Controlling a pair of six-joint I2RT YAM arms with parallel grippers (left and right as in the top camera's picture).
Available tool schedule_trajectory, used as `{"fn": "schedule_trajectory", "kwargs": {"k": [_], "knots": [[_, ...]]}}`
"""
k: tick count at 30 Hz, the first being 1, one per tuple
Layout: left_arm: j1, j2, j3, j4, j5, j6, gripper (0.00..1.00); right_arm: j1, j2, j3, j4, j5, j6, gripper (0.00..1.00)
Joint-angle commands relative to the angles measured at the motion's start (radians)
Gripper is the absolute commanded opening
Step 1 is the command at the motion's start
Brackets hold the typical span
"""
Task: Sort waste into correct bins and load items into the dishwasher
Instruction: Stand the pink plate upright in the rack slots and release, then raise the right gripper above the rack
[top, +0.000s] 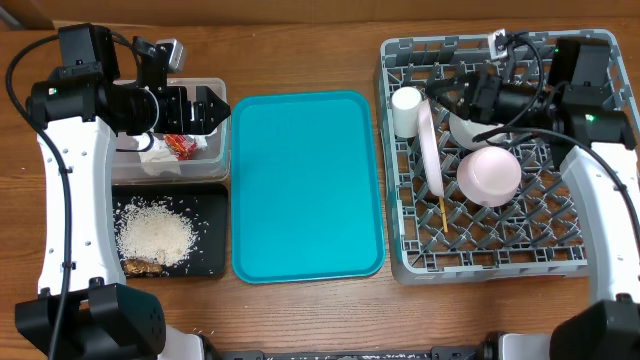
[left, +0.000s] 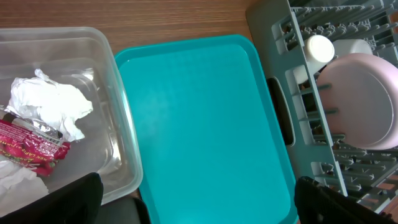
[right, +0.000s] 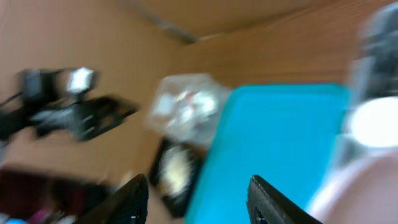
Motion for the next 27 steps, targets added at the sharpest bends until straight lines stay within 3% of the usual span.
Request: {"fn": "schedule_trajectory", "kwargs": {"k": [1,5,9,17,27], "knots": [[-0.007,-0.008,0.026,0.000,-0.002,-0.007,1.00,0.000,-0.058,0.076,-0.033,0.435,0.031,0.54],[-0.007,-0.008,0.026,0.000,-0.002,-0.007,1.00,0.000,-0.079,0.099,-0.096,0.820,0.052,0.71],[-0.007,-0.008,0.026,0.000,-0.002,-0.007,1.00,0.000,-0.078,0.099,-0.133,1.023,0.051,1.00],[-0.007,-0.008,0.026,0.000,-0.002,-0.007,1.00,0.000,-0.077,0.099,-0.237,1.040,0.052,1.00],[-0.007,-0.008,0.026,0.000,-0.002,-0.007,1.00,0.000,-0.077,0.099,-0.242,1.040,0.052,1.00]]}}
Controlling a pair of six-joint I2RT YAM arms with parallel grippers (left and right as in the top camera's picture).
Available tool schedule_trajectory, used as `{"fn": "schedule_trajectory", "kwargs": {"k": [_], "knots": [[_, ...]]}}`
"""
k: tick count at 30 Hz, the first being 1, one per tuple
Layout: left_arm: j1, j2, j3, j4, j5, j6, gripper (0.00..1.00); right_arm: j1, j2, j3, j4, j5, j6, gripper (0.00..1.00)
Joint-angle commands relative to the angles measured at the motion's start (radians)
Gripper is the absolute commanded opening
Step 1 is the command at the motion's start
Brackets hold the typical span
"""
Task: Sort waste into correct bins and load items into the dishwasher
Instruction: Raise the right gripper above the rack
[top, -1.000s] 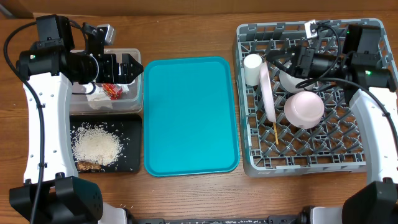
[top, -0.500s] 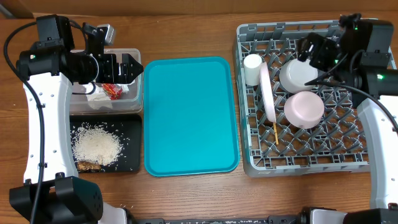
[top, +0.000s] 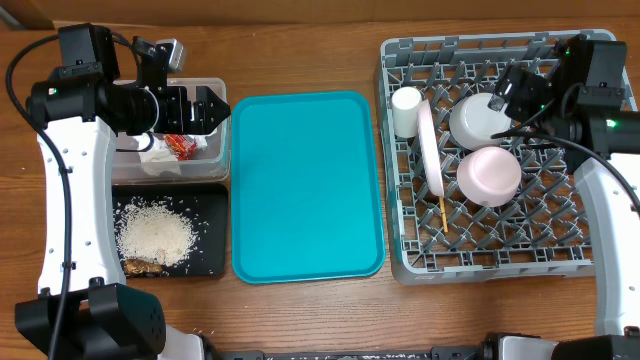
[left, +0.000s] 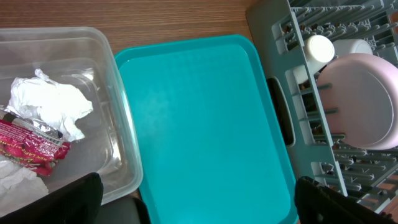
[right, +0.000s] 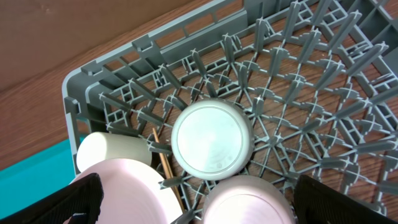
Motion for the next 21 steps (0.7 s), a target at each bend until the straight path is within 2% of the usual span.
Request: {"fn": "schedule_trajectory", "kwargs": {"k": [1,21], "knots": [[-0.007,-0.008,0.026,0.000,-0.002,-0.007,1.00,-0.002,-0.016,0.027,0.002,0.019,0.004,1.00],[-0.007,-0.008,0.026,0.000,-0.002,-0.007,1.00,-0.002,-0.005,0.027,0.002,0.019,0.003,1.00]]}}
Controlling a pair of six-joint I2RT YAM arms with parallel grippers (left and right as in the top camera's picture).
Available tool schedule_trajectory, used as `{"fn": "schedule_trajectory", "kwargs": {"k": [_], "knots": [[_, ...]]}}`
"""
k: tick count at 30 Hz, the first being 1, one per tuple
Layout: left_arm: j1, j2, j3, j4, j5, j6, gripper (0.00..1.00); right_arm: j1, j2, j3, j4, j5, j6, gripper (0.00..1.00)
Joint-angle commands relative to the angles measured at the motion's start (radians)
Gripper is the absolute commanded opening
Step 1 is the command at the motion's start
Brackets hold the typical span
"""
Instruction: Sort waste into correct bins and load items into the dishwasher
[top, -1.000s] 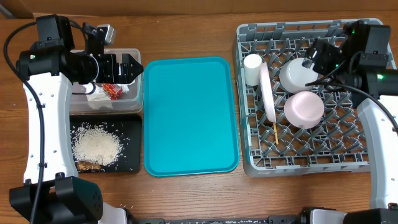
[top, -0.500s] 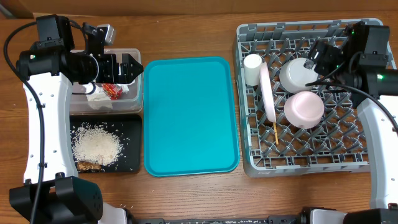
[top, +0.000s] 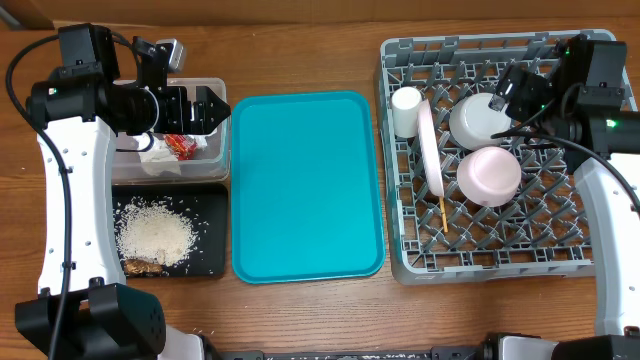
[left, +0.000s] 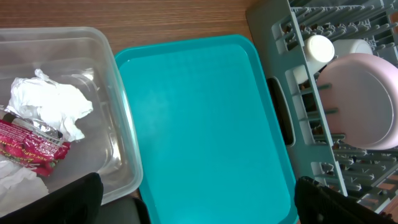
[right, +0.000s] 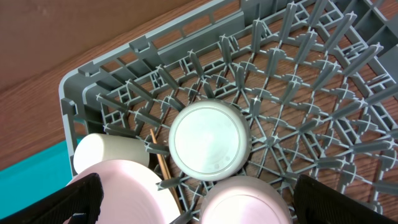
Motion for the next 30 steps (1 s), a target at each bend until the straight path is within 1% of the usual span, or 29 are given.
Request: {"fn": "schedule_trajectory", "kwargs": {"k": [1,8,17,21,24,26,30], "knots": [[-0.007,-0.008,0.026,0.000,-0.002,-0.007,1.00,-0.002,-0.007,0.027,0.003,0.010,0.004,1.00],[-0.007,-0.008,0.026,0.000,-0.002,-0.007,1.00,-0.002,-0.089,0.026,0.003,0.010,0.004,1.00],[-0.007,-0.008,0.026,0.000,-0.002,-0.007,1.00,0.010,-0.366,0.026,0.003,0.010,0.004,1.00],[-0.007,-0.008,0.026,0.000,-0.002,-0.007,1.00,0.052,-0.502,0.026,0.002,0.010,0.004,1.00],[-0.007,-0.008,0.026,0.000,-0.002,-0.007,1.00,0.110,-0.608,0.026,-0.002,0.023,-0.002,1.00],[-0.007,-0.008,0.026,0.000,-0.002,-0.007,1.00,0.152,-0.684,0.026,-0.019,0.056,0.000,1.00],[-0.007,-0.008,0.026,0.000,-0.002,-0.007,1.00,0.214,-0.820,0.024,-0.058,0.060,0.000,1.00]]}}
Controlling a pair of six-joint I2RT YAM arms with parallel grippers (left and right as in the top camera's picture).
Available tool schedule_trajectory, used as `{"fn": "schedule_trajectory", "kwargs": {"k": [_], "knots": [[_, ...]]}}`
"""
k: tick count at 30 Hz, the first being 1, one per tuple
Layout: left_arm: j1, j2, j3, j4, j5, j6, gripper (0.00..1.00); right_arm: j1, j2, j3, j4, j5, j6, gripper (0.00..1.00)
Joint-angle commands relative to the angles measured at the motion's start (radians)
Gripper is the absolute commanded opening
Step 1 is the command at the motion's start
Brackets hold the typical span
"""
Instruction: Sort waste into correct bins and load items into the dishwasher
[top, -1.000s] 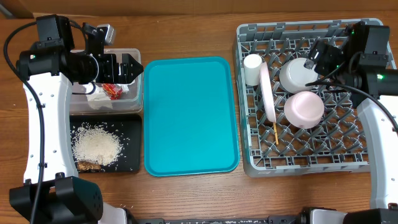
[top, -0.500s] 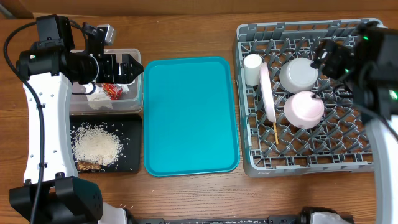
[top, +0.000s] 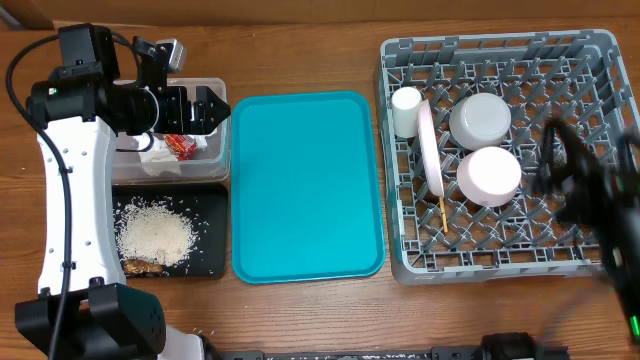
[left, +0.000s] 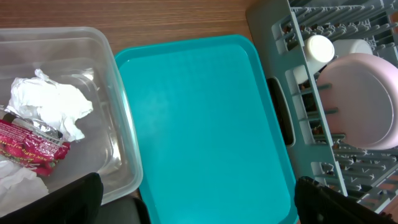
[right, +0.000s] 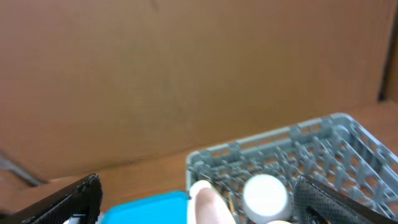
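Observation:
The grey dishwasher rack (top: 560, 250) holds a white cup (top: 405, 110), an upright pink plate (top: 428, 150), an upturned white bowl (top: 483, 120), an upturned pink bowl (top: 490, 175) and a chopstick (top: 442, 215). The teal tray (top: 308, 185) lies bare in the middle. My left gripper (left: 199, 204) hangs open between the clear bin (top: 222, 130) and the tray. My right gripper (right: 205, 208) is open and empty. Its arm (top: 590, 200) is a blur over the rack's right side. That wrist view shows the white bowl (right: 266, 193) and the rack (right: 323, 134) from a distance.
The clear bin holds crumpled white paper (left: 50, 102) and a red wrapper (left: 31, 149). A black tray (top: 210, 205) with a heap of rice (top: 155, 235) and brown scraps lies in front of it. A brown cardboard wall (right: 186, 74) stands behind the table.
My right arm has left the rack's far right corner and is now a blur over the rack's right side. Its camera now faces the cardboard wall. The left arm has not moved.
At first my right gripper was low over the white bowl and pink plate in the rack, its view blurred. Then, at two moments, it stood open at the rack's far right corner, looking down on the white bowl. Now it is drawn away rightward. Left arm still throughout.

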Motion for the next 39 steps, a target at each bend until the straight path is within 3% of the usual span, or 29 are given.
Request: {"fn": "schedule_trajectory", "kwargs": {"k": [1,6,12,17,26,39], "knots": [[-0.007,-0.008,0.026,0.000,-0.002,-0.007,1.00,0.036,-0.102,0.012,-0.021,0.030,-0.002,1.00],[-0.007,-0.008,0.026,0.000,-0.002,-0.007,1.00,0.036,-0.269,-0.100,-0.032,0.038,-0.006,1.00],[-0.007,-0.008,0.026,0.000,-0.002,-0.007,1.00,0.036,-0.490,-0.414,0.109,0.043,0.005,1.00],[-0.007,-0.008,0.026,0.000,-0.002,-0.007,1.00,0.042,-0.616,-0.710,0.402,0.002,0.006,1.00],[-0.007,-0.008,0.026,0.000,-0.002,-0.007,1.00,0.043,-0.676,-1.176,1.011,-0.064,0.011,1.00],[-0.007,-0.008,0.026,0.000,-0.002,-0.007,1.00,0.044,-0.724,-1.398,1.073,-0.062,0.036,1.00]]}}
